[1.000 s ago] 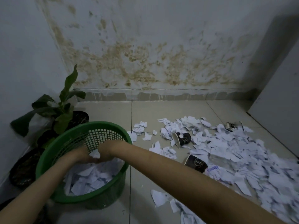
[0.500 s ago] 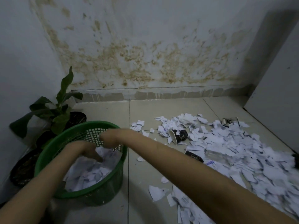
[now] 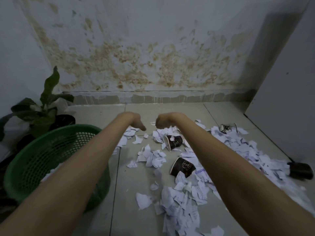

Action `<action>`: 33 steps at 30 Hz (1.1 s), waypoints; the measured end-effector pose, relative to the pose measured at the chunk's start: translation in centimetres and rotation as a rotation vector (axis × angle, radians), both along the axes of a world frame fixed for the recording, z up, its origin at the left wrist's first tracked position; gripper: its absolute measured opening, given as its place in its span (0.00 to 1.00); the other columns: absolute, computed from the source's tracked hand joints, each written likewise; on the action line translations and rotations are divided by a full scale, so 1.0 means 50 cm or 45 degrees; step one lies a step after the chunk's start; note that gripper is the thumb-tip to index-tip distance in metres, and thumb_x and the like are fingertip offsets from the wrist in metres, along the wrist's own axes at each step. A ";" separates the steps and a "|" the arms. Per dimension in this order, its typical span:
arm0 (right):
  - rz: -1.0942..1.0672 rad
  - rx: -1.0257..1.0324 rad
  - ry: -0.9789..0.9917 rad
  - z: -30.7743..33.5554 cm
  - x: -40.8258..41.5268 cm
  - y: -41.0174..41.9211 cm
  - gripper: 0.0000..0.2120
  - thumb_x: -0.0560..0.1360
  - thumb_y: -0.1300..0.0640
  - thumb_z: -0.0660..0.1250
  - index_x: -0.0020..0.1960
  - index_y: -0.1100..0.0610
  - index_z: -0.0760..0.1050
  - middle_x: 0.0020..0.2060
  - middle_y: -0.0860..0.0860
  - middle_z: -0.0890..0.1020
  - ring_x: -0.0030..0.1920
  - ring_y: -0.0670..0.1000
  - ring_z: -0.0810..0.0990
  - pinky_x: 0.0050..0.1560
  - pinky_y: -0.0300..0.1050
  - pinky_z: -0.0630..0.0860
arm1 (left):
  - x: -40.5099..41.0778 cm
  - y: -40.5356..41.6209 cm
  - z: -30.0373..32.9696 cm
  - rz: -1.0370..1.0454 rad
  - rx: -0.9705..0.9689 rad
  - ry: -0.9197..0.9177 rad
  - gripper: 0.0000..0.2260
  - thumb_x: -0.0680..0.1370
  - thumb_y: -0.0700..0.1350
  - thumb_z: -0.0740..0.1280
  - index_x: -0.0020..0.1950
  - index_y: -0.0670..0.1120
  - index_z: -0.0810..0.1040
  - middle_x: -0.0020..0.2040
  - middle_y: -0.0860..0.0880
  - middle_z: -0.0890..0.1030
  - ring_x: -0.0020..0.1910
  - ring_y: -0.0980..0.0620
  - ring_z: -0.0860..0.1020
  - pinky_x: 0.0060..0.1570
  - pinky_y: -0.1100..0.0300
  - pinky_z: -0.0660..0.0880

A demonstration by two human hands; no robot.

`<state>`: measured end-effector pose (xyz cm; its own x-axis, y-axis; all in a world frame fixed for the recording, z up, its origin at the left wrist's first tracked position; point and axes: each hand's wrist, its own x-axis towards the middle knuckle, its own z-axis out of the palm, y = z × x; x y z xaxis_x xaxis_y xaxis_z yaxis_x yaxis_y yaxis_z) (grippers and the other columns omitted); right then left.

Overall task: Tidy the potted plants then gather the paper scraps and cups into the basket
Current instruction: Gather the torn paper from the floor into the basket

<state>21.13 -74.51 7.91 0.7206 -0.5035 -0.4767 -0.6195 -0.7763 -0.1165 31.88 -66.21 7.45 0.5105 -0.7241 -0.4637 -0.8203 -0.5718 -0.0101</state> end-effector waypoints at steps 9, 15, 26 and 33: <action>-0.052 0.070 -0.034 -0.221 0.021 -0.091 0.15 0.80 0.61 0.52 0.63 0.66 0.68 0.65 0.63 0.71 0.62 0.59 0.72 0.59 0.47 0.68 | 0.027 -0.055 -0.231 0.381 0.096 0.146 0.34 0.79 0.53 0.60 0.77 0.39 0.47 0.77 0.40 0.52 0.75 0.39 0.56 0.72 0.48 0.58; -0.279 -0.022 -0.238 -0.335 0.086 -0.160 0.20 0.79 0.59 0.53 0.70 0.62 0.60 0.68 0.63 0.65 0.69 0.63 0.62 0.66 0.55 0.63 | 0.082 -0.052 -0.413 1.193 -0.298 0.129 0.39 0.78 0.53 0.61 0.76 0.45 0.36 0.75 0.34 0.38 0.74 0.34 0.40 0.71 0.38 0.50; -0.002 0.038 0.264 -0.466 0.197 -0.225 0.28 0.79 0.54 0.54 0.75 0.59 0.50 0.73 0.66 0.54 0.72 0.65 0.57 0.69 0.59 0.59 | 0.087 -0.021 -0.540 0.838 -0.499 -0.086 0.25 0.81 0.56 0.50 0.75 0.45 0.58 0.76 0.39 0.54 0.76 0.38 0.50 0.73 0.43 0.48; -0.056 0.268 0.237 -0.353 0.247 -0.292 0.22 0.80 0.53 0.55 0.71 0.61 0.62 0.67 0.59 0.70 0.41 0.55 0.76 0.41 0.43 0.72 | 0.104 -0.065 -0.515 0.657 -1.102 -0.313 0.16 0.80 0.47 0.58 0.54 0.36 0.78 0.62 0.35 0.76 0.65 0.36 0.71 0.62 0.42 0.69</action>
<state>33.49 -89.13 -9.74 0.5909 -0.4079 -0.6960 -0.6776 -0.7191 -0.1538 37.07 -69.48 -18.29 0.8634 -0.4261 0.2699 -0.5042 -0.7444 0.4377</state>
